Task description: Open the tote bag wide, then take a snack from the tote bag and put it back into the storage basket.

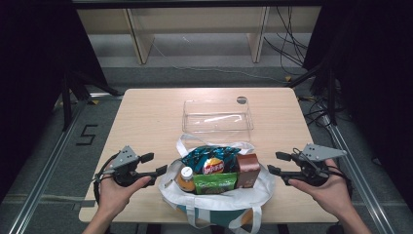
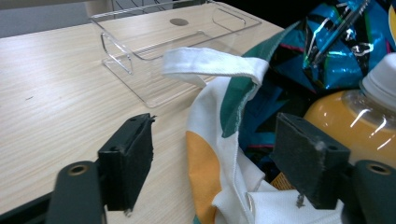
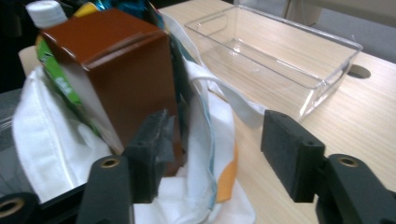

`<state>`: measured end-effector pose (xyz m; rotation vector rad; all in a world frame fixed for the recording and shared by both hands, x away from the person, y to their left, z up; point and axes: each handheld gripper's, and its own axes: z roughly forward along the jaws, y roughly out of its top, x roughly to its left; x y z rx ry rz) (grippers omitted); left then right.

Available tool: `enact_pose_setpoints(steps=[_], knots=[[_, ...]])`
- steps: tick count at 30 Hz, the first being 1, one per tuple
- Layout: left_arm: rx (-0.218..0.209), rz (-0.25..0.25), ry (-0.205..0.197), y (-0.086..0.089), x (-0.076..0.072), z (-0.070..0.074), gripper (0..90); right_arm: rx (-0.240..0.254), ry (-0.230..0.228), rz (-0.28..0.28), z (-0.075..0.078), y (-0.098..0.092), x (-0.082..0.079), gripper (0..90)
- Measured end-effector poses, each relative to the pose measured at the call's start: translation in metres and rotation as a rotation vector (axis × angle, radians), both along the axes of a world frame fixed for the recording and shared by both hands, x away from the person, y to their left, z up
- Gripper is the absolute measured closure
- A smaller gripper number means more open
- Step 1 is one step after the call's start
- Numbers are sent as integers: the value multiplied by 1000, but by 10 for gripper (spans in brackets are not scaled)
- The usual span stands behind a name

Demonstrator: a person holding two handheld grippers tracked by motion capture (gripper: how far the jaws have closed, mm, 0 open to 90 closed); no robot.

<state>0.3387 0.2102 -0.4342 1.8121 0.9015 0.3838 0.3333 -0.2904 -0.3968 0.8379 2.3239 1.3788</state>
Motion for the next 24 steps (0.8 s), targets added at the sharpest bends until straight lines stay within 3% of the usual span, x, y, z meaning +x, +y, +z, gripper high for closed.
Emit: enact_pose_setpoints(steps=[2, 3, 4, 5, 8, 10, 12, 13, 20, 24], knots=[[-14, 8, -2, 2, 1, 1, 265, 8, 6, 5, 1, 0, -1, 392], [-32, 19, 0, 3, 2, 2, 259, 13, -29, 11, 3, 1, -2, 327], [-35, 8, -12, 4, 3, 2, 254, 13, -29, 11, 3, 1, -2, 327], [-65, 29, -8, 5, 3, 2, 254, 14, -30, 10, 3, 3, -4, 308], [-63, 44, -11, 6, 2, 3, 256, 12, -15, -1, 2, 5, -7, 306], [-64, 36, -18, 6, 1, 3, 258, 9, -32, 6, 1, 6, -8, 306], [-63, 38, -11, 5, 2, 2, 259, 18, -53, 50, 3, 6, -6, 307], [-48, 31, -21, 5, 3, 1, 263, 9, -31, 67, 6, 4, -8, 313], [-29, 31, -26, 4, 4, 2, 261, 63, -56, 141, 13, 0, -10, 317], [-18, 30, -37, 3, 5, 3, 256, 45, -67, 184, 14, 1, -10, 315]])
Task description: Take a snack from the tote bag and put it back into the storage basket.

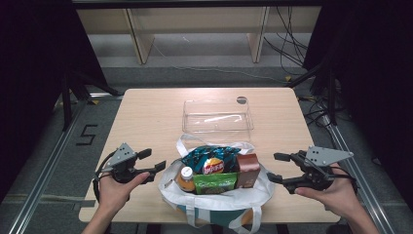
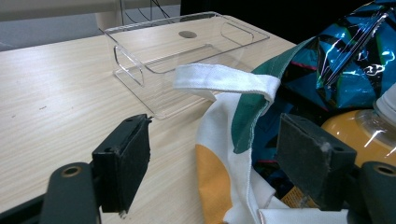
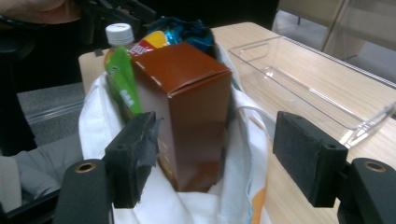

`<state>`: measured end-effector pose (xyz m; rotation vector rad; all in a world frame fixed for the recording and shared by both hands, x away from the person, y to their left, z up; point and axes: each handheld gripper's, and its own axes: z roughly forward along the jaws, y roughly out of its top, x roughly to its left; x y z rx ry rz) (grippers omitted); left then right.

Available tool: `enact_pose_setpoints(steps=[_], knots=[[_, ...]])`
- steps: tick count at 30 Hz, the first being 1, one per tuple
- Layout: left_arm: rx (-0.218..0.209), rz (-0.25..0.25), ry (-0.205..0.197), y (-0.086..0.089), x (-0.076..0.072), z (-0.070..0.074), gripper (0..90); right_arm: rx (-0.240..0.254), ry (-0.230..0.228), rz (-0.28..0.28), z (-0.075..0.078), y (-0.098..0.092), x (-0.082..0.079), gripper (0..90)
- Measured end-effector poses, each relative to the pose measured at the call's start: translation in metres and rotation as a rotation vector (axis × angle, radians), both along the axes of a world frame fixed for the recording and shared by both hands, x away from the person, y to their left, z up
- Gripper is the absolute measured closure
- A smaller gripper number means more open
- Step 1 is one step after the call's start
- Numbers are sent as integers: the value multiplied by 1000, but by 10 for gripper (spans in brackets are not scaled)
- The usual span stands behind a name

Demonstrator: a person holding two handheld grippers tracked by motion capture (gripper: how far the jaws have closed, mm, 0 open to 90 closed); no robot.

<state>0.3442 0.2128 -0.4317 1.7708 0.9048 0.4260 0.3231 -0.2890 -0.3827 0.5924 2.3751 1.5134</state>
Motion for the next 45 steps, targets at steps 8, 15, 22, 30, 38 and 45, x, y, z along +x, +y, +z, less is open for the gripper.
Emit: enact_pose_setpoints(steps=[8, 15, 22, 30, 38, 45], knots=[[9, 2, 2, 2, -1, -2, 250, -115, -44, 40, 24, 24, -3, 297], [9, -12, 0, 0, -1, -2, 246, -222, -44, 111, 43, 44, 10, 284], [6, -1, 2, 2, 0, -3, 244, -270, -1, 138, 44, 56, 17, 245], [8, -10, 3, 1, 0, -3, 241, -301, 4, 161, 39, 64, 26, 203], [8, -11, 10, 1, 1, -5, 240, -302, 17, 201, 28, 73, 35, 232], [4, -9, 7, 1, 1, -5, 242, -278, 13, 211, 26, 73, 33, 298]])
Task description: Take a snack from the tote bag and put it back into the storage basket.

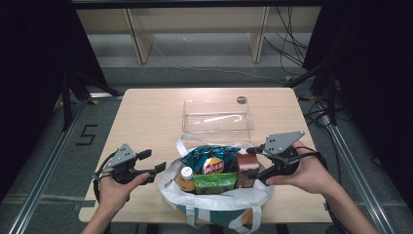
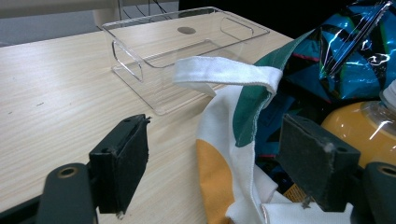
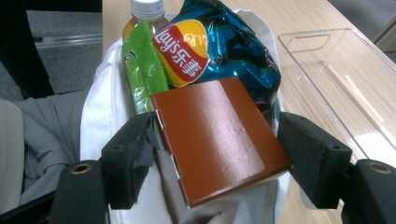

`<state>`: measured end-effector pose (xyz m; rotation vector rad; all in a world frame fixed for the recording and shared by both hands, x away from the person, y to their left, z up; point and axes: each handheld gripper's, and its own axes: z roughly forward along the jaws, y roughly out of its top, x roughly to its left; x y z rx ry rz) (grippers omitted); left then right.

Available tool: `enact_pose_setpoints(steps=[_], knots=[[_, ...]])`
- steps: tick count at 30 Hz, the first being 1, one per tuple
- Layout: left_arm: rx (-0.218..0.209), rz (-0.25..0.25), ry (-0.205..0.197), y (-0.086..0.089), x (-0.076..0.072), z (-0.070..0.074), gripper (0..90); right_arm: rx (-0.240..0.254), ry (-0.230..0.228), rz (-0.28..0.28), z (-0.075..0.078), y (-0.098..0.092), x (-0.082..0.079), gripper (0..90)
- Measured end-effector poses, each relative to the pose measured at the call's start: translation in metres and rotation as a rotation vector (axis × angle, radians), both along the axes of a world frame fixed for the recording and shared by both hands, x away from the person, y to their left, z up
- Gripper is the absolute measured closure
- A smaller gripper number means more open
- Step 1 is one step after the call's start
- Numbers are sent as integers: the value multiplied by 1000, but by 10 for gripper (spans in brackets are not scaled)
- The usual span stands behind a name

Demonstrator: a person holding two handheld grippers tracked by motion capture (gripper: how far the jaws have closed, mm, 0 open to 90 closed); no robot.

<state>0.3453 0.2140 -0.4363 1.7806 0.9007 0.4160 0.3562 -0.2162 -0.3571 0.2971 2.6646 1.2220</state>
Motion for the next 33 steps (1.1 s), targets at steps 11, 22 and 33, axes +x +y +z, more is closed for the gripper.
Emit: enact_pose_setpoints(steps=[11, 22, 33], knots=[[-6, -3, 3, -1, 1, -1, 242, 34, 59, 6, -11, -2, 4, 317], [-10, -3, 12, -2, 1, -2, 242, 76, 14, 14, -1, -13, -4, 444], [-6, -2, 2, 0, 1, -1, 242, 149, -37, -7, 27, -20, -11, 447]])
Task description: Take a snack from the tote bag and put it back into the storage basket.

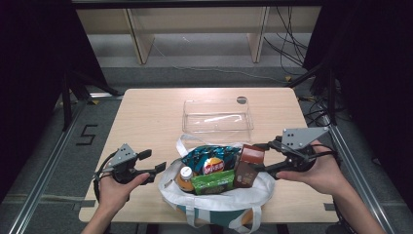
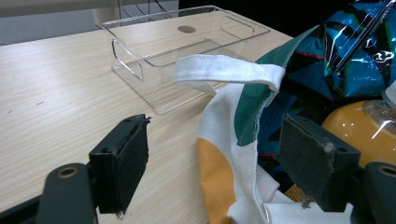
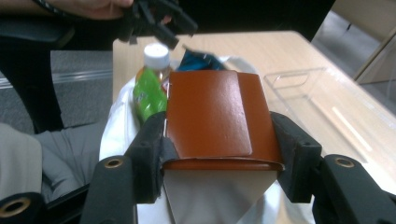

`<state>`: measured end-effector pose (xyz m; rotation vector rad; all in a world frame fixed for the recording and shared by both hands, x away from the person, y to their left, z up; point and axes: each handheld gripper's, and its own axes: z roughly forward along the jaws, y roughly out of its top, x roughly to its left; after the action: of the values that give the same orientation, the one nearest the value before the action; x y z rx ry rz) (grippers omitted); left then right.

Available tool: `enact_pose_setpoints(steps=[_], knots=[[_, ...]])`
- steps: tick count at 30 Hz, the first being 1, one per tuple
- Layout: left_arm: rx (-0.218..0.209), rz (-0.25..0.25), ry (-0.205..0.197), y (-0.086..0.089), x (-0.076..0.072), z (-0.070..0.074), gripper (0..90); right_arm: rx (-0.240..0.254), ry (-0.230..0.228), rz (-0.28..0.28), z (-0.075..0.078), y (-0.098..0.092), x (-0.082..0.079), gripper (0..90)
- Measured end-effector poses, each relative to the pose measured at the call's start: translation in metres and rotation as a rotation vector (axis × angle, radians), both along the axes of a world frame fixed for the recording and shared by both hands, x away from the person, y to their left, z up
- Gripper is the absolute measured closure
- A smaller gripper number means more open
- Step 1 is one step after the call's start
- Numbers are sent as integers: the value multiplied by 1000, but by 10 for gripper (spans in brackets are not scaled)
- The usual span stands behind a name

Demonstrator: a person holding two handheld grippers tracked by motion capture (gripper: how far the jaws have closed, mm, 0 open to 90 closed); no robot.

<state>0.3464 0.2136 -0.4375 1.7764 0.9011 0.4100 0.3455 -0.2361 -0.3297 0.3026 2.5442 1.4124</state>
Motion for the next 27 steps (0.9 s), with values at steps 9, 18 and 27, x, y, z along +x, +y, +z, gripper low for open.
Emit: enact_pose_setpoints(steps=[9, 18, 27], knots=[[0, 3, 0, 1, 0, 0, 241, 79, -38, -38, 36, -9, 2, 447], [3, 6, 3, 1, 0, 0, 241, 125, -76, -62, 72, -20, 5, 447], [-6, 6, 0, 1, 0, 0, 241, 167, -91, -95, 90, -29, 9, 447]])
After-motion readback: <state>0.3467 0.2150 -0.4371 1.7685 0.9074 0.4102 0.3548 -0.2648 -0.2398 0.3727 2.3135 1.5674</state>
